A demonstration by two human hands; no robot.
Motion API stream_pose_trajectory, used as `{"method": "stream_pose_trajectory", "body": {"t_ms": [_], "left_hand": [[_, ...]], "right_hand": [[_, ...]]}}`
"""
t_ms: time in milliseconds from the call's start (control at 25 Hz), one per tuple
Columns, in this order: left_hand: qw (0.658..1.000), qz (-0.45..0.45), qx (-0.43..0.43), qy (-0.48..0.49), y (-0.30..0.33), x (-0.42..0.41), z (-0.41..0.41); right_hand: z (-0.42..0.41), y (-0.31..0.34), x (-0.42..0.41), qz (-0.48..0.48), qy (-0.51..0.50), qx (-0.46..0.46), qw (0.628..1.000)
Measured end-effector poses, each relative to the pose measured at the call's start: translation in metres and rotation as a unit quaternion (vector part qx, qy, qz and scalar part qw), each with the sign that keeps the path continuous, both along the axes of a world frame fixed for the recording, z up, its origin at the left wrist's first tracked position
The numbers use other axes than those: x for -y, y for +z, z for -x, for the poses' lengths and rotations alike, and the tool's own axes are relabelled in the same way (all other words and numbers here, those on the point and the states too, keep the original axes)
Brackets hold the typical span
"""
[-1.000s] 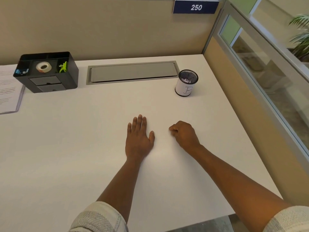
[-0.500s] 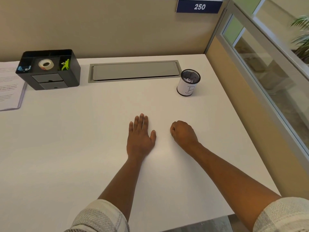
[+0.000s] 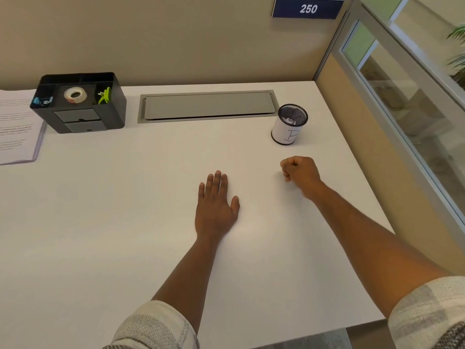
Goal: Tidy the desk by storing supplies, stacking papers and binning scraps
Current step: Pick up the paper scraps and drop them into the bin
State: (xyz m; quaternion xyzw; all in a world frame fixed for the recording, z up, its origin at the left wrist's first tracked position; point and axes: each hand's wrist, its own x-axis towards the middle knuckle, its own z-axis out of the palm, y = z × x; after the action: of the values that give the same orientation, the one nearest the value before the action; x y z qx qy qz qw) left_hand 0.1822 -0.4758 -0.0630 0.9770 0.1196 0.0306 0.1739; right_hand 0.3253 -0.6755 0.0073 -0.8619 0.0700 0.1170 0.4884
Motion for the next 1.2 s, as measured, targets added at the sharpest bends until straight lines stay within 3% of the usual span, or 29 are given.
{"method": "stream_pose_trajectory", "body": {"t_ms": [120, 200, 520, 800, 1200], "left_hand": [[1.0, -0.004, -0.001, -0.001, 0.0, 0.0, 0.0], [1.0, -0.005, -0.001, 0.001, 0.001, 0.0, 0.0], [1.0, 0.0, -0.001, 0.0, 0.003, 0.001, 0.0], [1.0, -0.002, 0.003, 0.004, 0.002, 0.002, 0.0], [1.0, 0.0, -0.001, 0.004, -0.001, 0.002, -0.001]], "right_hand": [[-0.03, 0.023, -0.002, -0.066, -0.017, 0.032, 0.997], [-0.055, 0.043, -0.001, -0.061, -0.017, 0.067, 0.996], [-0.124, 0.09, 0.008, 0.103, 0.009, 0.134, 0.986], [-0.149, 0.1, -0.006, 0.225, 0.078, 0.222, 0.945], [-0.158, 0.093, -0.004, 0.242, 0.072, 0.235, 0.939]]}}
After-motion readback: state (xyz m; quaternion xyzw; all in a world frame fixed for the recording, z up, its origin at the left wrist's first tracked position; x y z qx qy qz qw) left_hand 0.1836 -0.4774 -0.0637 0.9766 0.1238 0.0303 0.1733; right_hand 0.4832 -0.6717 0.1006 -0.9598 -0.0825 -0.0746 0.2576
